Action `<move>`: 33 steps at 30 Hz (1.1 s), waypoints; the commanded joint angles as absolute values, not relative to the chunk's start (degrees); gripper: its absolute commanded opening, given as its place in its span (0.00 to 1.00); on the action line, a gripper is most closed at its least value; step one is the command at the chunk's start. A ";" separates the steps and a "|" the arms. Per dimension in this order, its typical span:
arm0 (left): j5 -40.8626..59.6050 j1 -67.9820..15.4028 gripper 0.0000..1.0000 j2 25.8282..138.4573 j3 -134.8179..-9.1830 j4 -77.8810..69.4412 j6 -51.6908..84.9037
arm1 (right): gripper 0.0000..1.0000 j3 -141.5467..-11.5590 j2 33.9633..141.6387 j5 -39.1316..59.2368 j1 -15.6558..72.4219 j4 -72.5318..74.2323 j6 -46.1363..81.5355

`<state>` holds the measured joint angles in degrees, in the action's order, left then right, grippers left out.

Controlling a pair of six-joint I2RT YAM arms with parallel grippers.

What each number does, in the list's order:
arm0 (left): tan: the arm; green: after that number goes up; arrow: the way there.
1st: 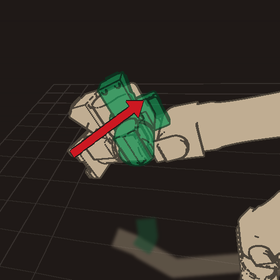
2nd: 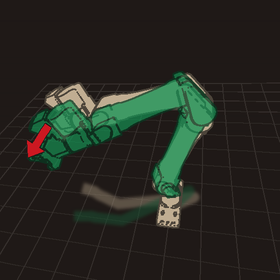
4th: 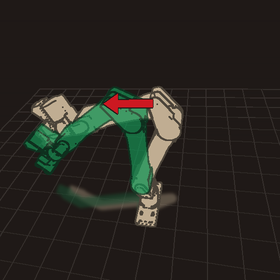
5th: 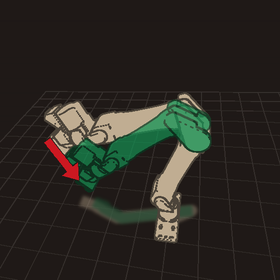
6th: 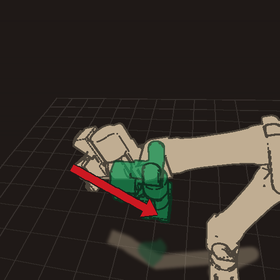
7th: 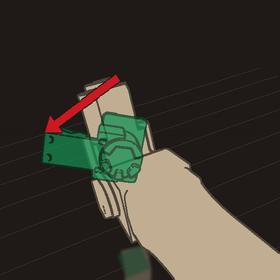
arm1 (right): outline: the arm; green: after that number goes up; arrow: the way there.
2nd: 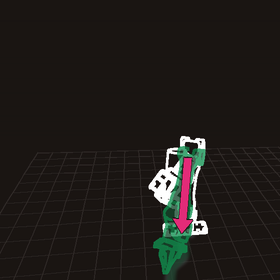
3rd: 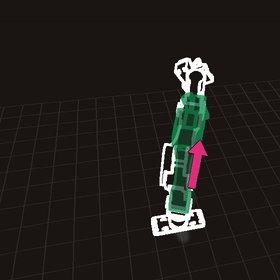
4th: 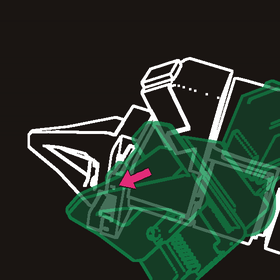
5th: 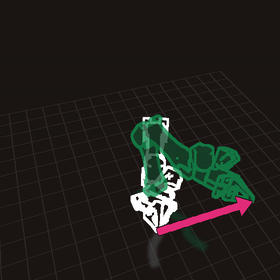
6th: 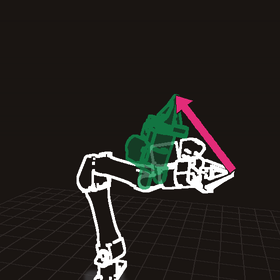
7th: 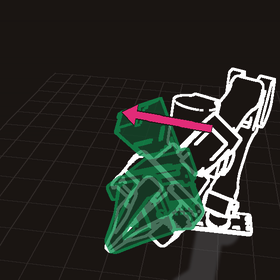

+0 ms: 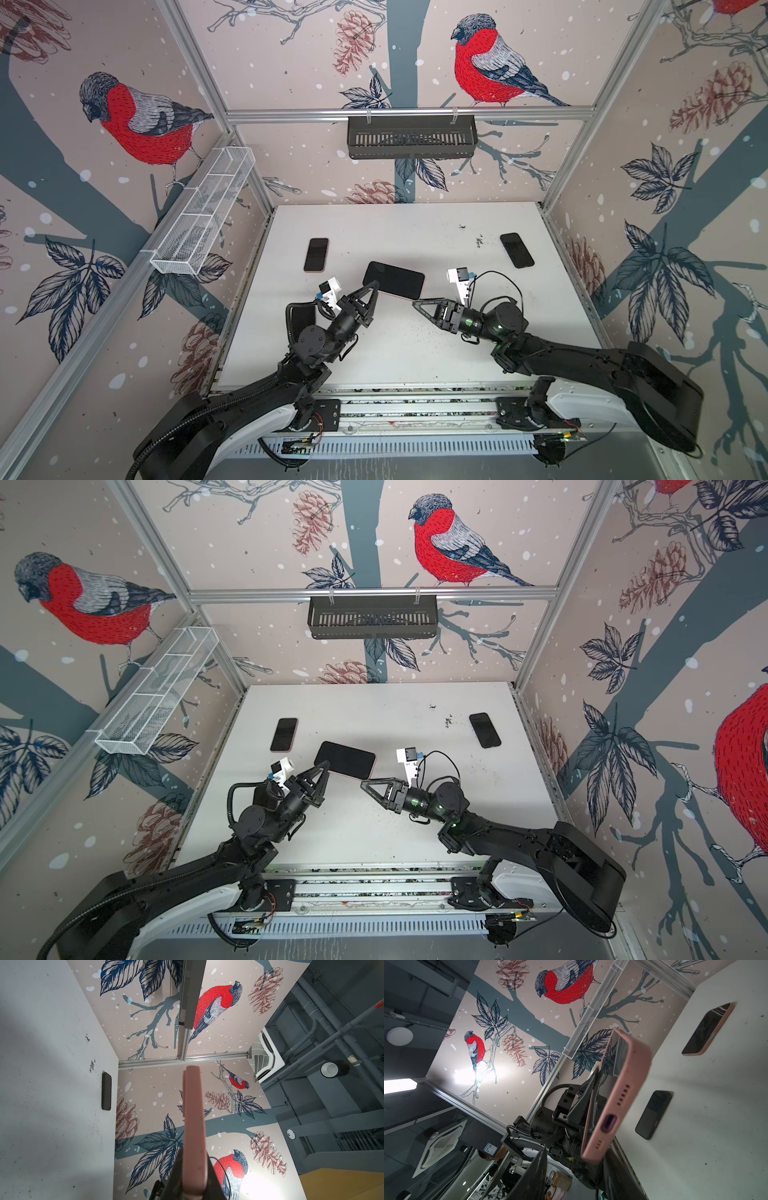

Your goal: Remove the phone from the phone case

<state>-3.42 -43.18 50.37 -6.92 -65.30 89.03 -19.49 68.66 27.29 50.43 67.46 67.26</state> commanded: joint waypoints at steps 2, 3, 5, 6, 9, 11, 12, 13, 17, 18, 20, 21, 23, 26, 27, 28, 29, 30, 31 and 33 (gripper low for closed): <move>-3.52 -43.20 0.00 50.06 -6.81 -72.64 88.94 | 0.44 -19.95 69.06 27.77 50.49 70.75 67.42; -3.43 -43.24 0.00 49.95 -6.90 -72.60 88.88 | 0.43 -19.95 69.17 27.69 50.45 70.75 67.41; -3.34 -43.23 0.00 49.95 -6.77 -72.51 88.86 | 0.42 -20.04 69.24 27.62 50.53 70.75 67.42; -3.34 -43.24 0.00 49.83 -6.84 -72.51 88.77 | 0.41 -20.10 69.25 27.53 50.49 70.67 67.46; -3.34 -43.18 0.00 49.75 -6.60 -72.54 88.77 | 0.39 -20.13 69.40 27.25 50.39 70.36 67.41; -3.36 -43.24 0.00 49.57 -6.51 -72.51 88.77 | 0.38 -20.21 69.51 27.29 50.36 70.40 67.41; -3.26 -43.24 0.00 49.51 -6.51 -72.34 88.63 | 0.37 -20.21 69.60 27.25 50.36 70.40 67.41; -3.17 -43.24 0.00 49.40 -6.60 -72.18 88.53 | 0.36 -20.28 69.74 27.26 50.36 70.39 67.41; -2.99 -43.24 0.00 49.13 -6.67 -71.83 88.40 | 0.29 -20.65 70.21 27.51 50.25 70.31 67.68; -2.99 -43.23 0.00 48.96 -6.67 -71.67 88.22 | 0.28 -20.74 70.31 27.55 50.16 70.39 67.76; -2.82 -43.24 0.00 48.59 -6.78 -71.05 88.07 | 0.23 -20.83 70.57 27.77 50.20 70.55 67.76; -2.82 -43.24 0.00 48.36 -6.94 -70.55 88.09 | 0.19 -20.83 70.58 27.86 50.25 70.58 67.69; -2.92 -43.22 0.00 47.95 -6.96 -69.73 88.11 | 0.14 -20.53 70.66 27.86 50.24 70.58 67.55; -3.14 -43.31 0.00 47.50 -6.96 -68.83 88.28 | 0.10 -19.75 70.66 27.60 50.22 71.01 67.41; -3.27 -43.26 0.00 47.39 -6.79 -68.71 88.26 | 0.09 -19.61 70.75 27.55 50.17 71.20 67.46; -3.33 -43.25 0.00 47.30 -6.69 -68.73 88.25 | 0.08 -19.53 70.75 27.60 50.06 71.25 67.41; -3.27 -43.32 0.00 47.36 -6.72 -68.82 88.34 | 0.08 -19.51 70.82 27.66 50.10 71.36 67.41; -3.26 -43.26 0.00 47.35 -6.66 -68.86 88.41 | 0.07 -19.53 70.84 27.69 50.09 71.56 67.34; -3.26 -43.33 0.00 47.35 -6.63 -68.89 88.48 | 0.07 -19.48 70.84 27.77 50.10 71.50 67.31; -3.34 -43.33 0.00 47.25 -6.72 -68.67 88.48 | 0.07 -19.36 70.84 27.82 50.05 71.37 66.78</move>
